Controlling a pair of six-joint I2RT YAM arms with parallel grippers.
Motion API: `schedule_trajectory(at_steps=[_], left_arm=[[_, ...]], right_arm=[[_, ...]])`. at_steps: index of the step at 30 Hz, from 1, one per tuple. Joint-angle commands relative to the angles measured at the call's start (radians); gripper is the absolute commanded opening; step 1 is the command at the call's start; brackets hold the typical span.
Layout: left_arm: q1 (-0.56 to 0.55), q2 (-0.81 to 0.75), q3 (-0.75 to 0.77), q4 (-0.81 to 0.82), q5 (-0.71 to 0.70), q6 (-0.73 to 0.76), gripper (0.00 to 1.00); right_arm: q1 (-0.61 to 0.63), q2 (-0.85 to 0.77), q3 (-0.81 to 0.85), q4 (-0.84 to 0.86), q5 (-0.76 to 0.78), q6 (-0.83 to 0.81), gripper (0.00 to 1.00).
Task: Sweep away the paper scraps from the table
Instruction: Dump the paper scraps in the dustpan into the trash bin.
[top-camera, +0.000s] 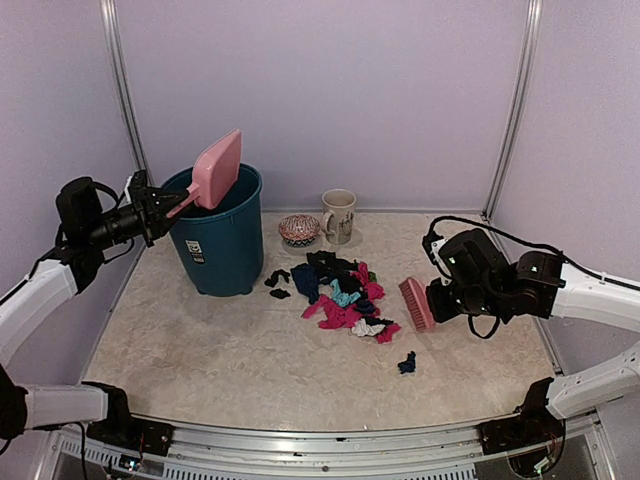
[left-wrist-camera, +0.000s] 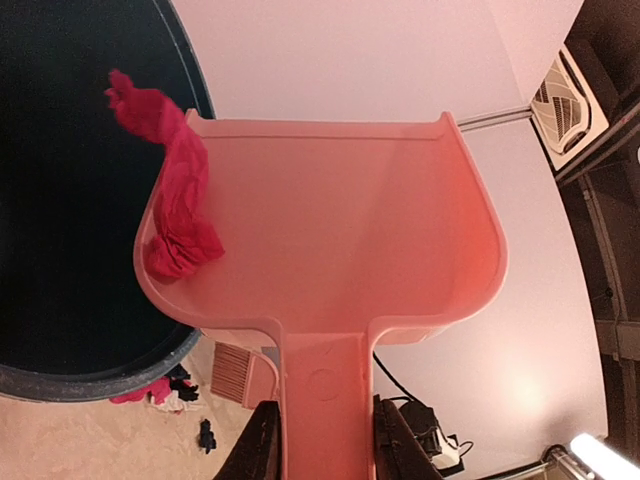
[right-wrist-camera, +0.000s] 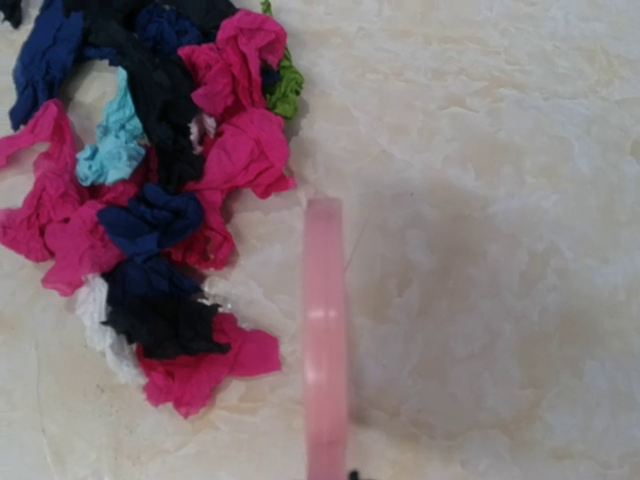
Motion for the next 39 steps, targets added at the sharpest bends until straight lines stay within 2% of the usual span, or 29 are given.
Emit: schedule_trajectory(at_steps=[1,10,13,16,20,24,26,28,30,31,33,35,36,39], left_arm=[[0.009,-0.027,0.02,0.146,0.039,-0.102,0.0],[0.008,-0.033,0.073,0.051,0.048,0.0,0.0],[0.008,-0.028,0.071,0.05,0.055,0.001,0.0],[0.001,-0.038,0.053,0.126,0.072,-0.058,0.0],[0.007,-0.026,0.081,0.07,0.087,-0.01,0.0],[-0.049,-0.008,-0.031,0.346,0.119,-0.218,0.0],[-0.069,0.005,-0.054,0.388,0.122,-0.242,0.0],[-0.027,0.016,-0.075,0.413,0.142,-0.27,0.0],[0.01,0.01,-0.146,0.579,0.133,-0.399,0.0],[-0.018,0.006,-0.152,0.618,0.116,-0.424,0.0],[-0.106,-0.005,-0.081,0.472,0.076,-0.307,0.0],[-0.126,-0.01,0.002,0.269,0.053,-0.155,0.0],[-0.104,-0.01,0.016,0.229,0.057,-0.131,0.0],[-0.063,-0.005,0.005,0.277,0.087,-0.169,0.0]], right_arm=[[-0.013,-0.026,-0.002,0.037,-0.006,0.012,0.0],[-0.013,-0.049,0.032,0.054,-0.004,-0.002,0.0],[-0.013,-0.057,0.047,0.073,-0.004,-0.015,0.0],[-0.013,-0.052,0.069,0.079,-0.005,-0.026,0.0],[-0.013,-0.037,0.081,0.085,0.001,-0.036,0.0],[-0.013,-0.023,0.084,0.096,-0.001,-0.041,0.0],[-0.013,-0.014,0.087,0.099,-0.001,-0.043,0.0],[-0.013,-0.008,0.089,0.099,0.002,-0.046,0.0],[-0.014,-0.008,0.088,0.101,0.002,-0.047,0.0],[-0.014,-0.007,0.086,0.101,0.002,-0.046,0.0],[-0.014,-0.005,0.089,0.098,0.003,-0.046,0.0],[-0.014,-0.006,0.089,0.099,0.002,-0.044,0.0],[-0.014,-0.009,0.088,0.103,-0.001,-0.044,0.0],[-0.013,-0.021,0.083,0.135,-0.028,-0.044,0.0]])
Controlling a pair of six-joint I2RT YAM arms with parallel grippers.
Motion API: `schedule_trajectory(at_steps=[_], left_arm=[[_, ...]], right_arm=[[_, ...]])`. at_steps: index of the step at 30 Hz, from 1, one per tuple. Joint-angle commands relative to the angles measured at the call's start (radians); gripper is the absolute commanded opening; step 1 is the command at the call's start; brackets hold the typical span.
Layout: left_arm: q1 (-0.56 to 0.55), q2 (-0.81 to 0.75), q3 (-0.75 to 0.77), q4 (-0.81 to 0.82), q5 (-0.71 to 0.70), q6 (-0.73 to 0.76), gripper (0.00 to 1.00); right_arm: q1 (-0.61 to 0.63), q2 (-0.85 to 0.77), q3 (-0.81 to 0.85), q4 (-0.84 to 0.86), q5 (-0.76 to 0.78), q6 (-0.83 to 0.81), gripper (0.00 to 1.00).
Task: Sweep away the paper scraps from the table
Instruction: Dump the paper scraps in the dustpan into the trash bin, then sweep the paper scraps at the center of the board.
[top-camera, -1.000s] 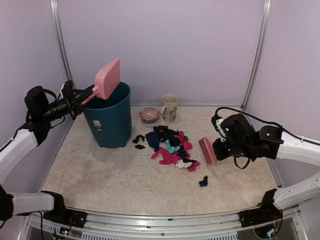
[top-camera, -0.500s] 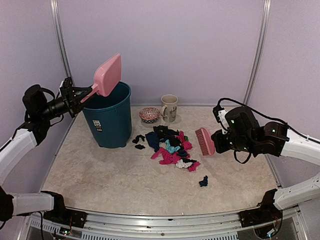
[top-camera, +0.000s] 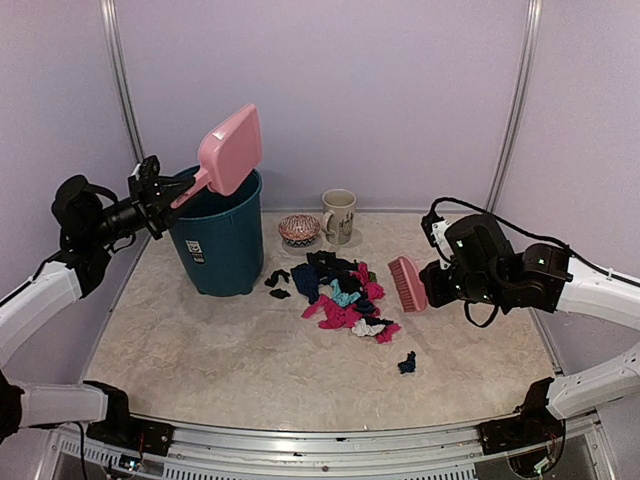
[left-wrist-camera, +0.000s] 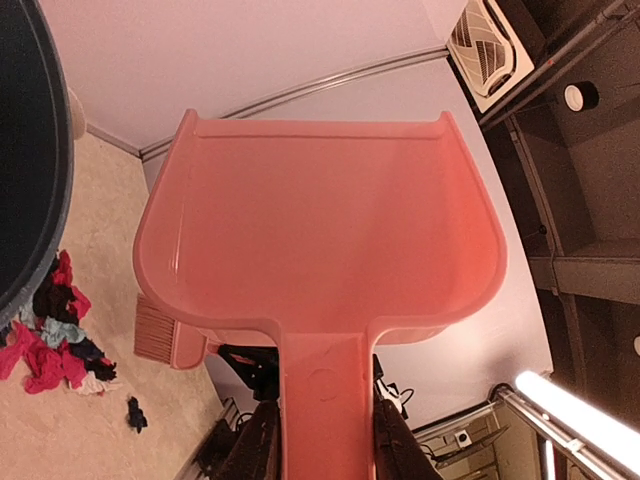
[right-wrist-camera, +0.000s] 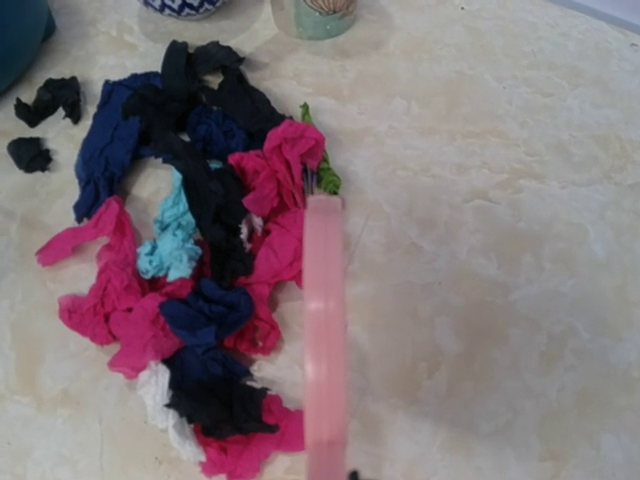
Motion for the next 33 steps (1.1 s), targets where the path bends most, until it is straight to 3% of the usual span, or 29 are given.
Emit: schedule_trajectory(at_steps=[1,5,14,25,33], left_arm=[[0.04,-0.014,0.047,-0.043,0.0,0.077,0.0],[0.035,-0.036,0.12,-0.233,-0.041,0.23,0.0],[0.097,-0.079,0.245,-0.488,-0.08,0.463,0.0],[0.117,-0.134,0.346,-0.795,-0.224,0.811,0.0],[0.115,-0.188,0.33,-0.869,-0.315,0.98,0.0]], right_arm=[[-0.013,-0.018,0.028,0.073,-0.032,-0.008,0.0],[-0.012,-0.045,0.03,0.129,-0.083,-0.017,0.0],[-0.012,-0.084,0.0,0.393,-0.239,0.03,0.0],[-0.012,0.1,-0.001,0.687,-0.338,0.194,0.0],[-0.012,0.29,0.041,0.816,-0.39,0.325,0.0]])
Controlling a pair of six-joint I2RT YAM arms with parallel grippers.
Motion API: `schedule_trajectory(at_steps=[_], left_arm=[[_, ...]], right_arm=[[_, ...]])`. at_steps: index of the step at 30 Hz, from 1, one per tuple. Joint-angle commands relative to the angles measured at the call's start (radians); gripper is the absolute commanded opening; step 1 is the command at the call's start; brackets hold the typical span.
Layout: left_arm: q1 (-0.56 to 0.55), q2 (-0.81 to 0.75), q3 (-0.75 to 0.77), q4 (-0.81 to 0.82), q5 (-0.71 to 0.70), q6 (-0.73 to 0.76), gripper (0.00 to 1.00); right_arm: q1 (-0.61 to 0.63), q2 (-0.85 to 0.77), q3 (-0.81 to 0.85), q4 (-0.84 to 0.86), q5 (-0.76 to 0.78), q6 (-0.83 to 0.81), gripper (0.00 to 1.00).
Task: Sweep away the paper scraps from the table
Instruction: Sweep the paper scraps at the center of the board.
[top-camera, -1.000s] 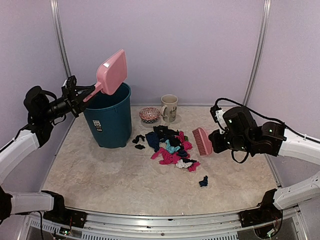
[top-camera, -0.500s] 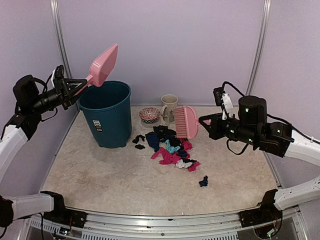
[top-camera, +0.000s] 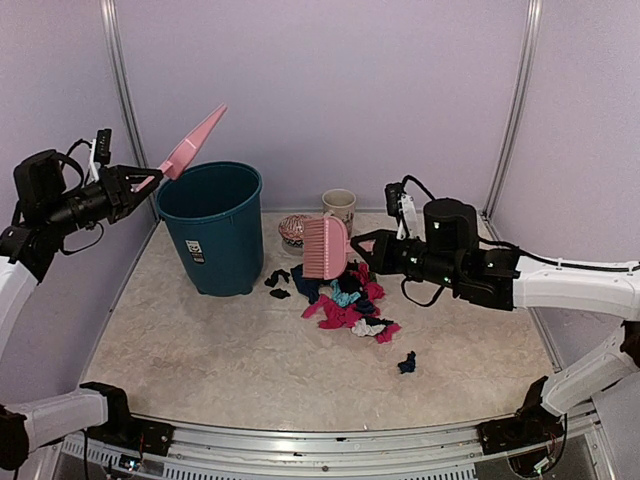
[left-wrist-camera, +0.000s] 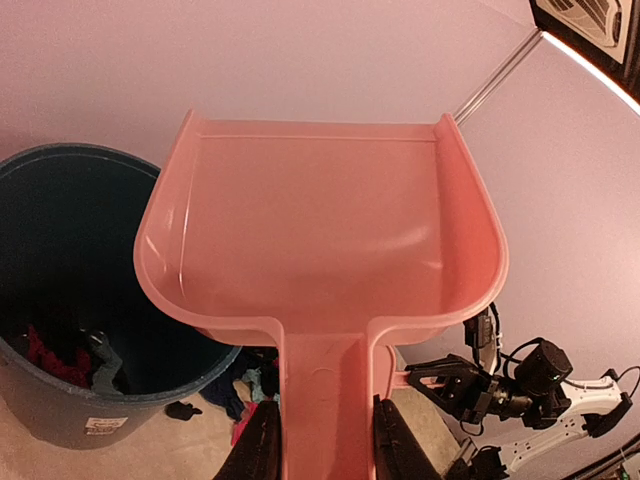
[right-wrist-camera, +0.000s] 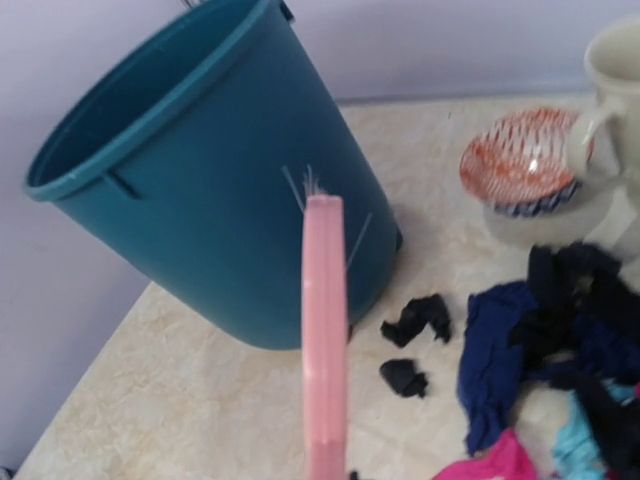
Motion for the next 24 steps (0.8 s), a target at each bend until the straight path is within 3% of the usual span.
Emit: schedule_trajectory(at_steps=[1,12,24], left_arm=[[0.004,-0.039,0.009,-0.057,-0.082,0.157,0.0],[-0.065,-0.089,-0.074,-0.045,-0.242,0.245,0.0],[-0.236,-0.125,-0.169,0.044,-0.411,0.32,0.0]], right_arm=[[-0.008,0.099,0.052,0.137,-0.059,0.106,0.0],[-0.007,0.374,0.189,0.207,-0.104,0.238,0.0],[-0.011,0.585,0.303,0.214,-0.063,0.366,0.0]])
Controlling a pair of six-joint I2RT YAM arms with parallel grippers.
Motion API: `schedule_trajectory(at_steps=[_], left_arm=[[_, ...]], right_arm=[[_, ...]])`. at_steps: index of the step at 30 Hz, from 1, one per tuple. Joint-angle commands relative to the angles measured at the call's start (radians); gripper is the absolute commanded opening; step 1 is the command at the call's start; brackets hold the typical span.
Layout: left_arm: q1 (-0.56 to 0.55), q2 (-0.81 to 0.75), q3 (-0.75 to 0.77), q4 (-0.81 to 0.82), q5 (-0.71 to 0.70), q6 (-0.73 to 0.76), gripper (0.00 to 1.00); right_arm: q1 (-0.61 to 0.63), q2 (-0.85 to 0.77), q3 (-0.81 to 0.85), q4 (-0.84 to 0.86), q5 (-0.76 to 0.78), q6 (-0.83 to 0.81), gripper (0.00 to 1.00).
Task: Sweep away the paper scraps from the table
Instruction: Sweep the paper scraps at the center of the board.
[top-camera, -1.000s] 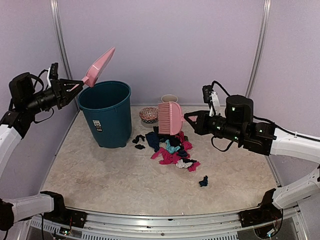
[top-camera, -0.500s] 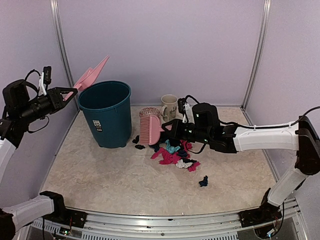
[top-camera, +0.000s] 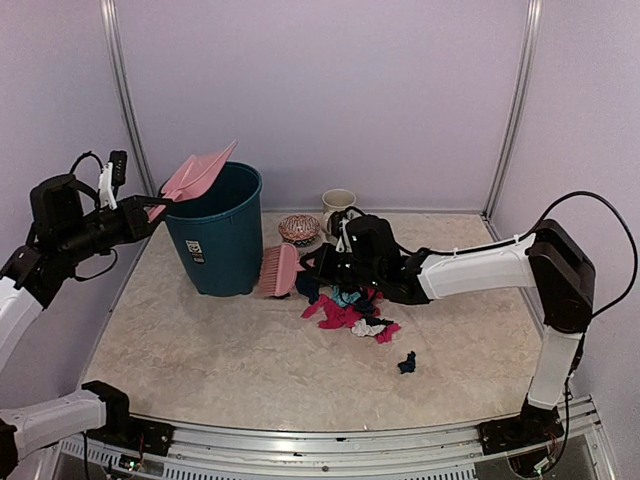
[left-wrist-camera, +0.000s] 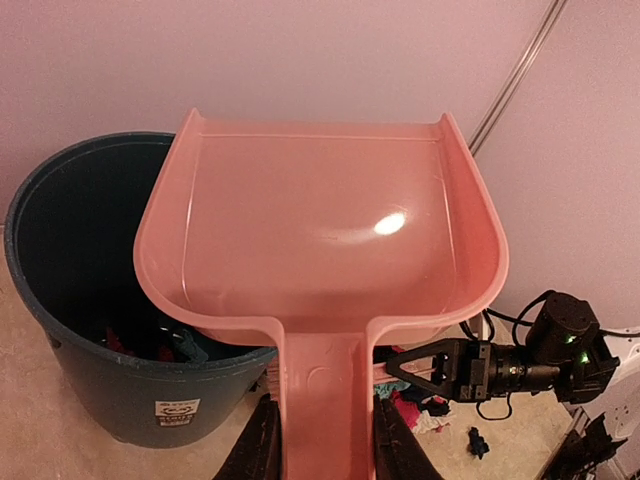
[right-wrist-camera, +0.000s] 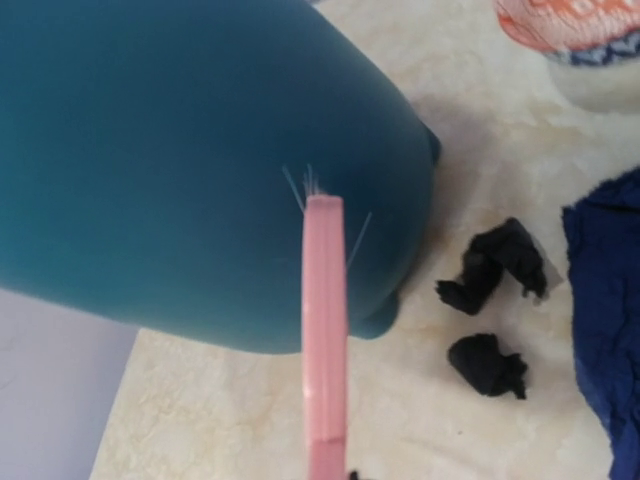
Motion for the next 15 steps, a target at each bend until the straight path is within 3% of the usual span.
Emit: schedule_trajectory(at_steps=[1,15], left_arm=[[-0.061,-0.039,-0.032,0.082,-0.083,0.051,0.0],[-0.116,-0.046,-0.033,0.054,-0.126,0.069,0.0]], right_arm=[[-0.013,0.062,0.053,0.037,0.027,0.071,0.0],[-0.08,0.209,0.102,0.067,-0.024,0.145,0.0]])
